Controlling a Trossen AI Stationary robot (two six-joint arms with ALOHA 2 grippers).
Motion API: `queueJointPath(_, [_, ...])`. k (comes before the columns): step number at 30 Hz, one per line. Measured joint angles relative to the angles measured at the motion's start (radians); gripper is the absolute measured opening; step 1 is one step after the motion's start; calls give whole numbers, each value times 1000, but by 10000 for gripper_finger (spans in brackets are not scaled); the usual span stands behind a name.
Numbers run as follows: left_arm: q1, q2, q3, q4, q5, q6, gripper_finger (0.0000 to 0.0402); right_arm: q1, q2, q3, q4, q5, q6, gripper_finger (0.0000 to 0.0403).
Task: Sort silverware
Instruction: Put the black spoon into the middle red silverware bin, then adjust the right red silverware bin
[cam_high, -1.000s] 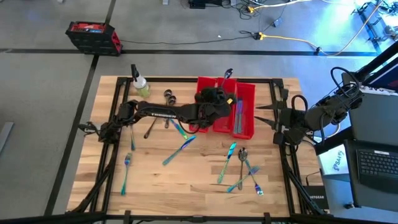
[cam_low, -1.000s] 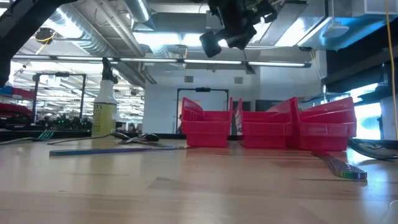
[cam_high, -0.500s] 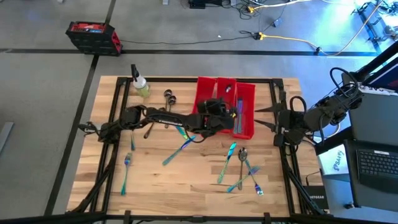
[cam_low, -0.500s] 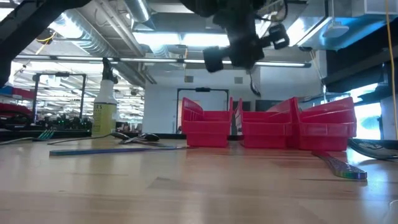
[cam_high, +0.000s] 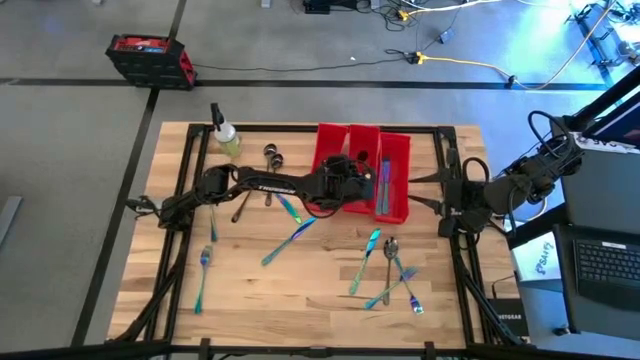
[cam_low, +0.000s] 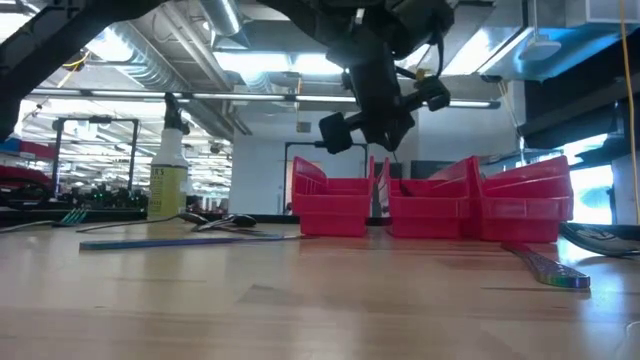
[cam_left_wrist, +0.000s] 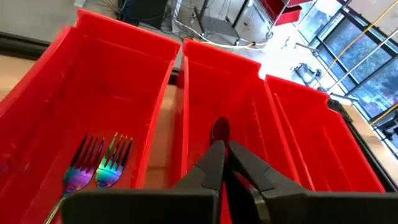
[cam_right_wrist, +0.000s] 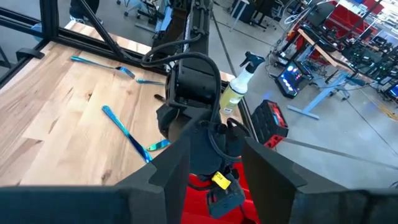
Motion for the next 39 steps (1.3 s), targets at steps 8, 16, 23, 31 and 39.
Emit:
queueJointPath(8, [6,0,0,-1,14,60,0,0,0,0,0,0,0,131])
queueJointPath(16, [22,0,0,11,79,76,43,0,0,0,0,-4,0,131])
queueJointPath(23, [20,0,-1,54,154,139,114,0,0,0,0,-29,0,131])
queueJointPath(31, [21,0,-1,79,203,198,133,0,0,0,0,-33,-1,131])
queueJointPath(39, [13,-33,-2,59,491,462,133,0,12,-14,-143,-237,12,131])
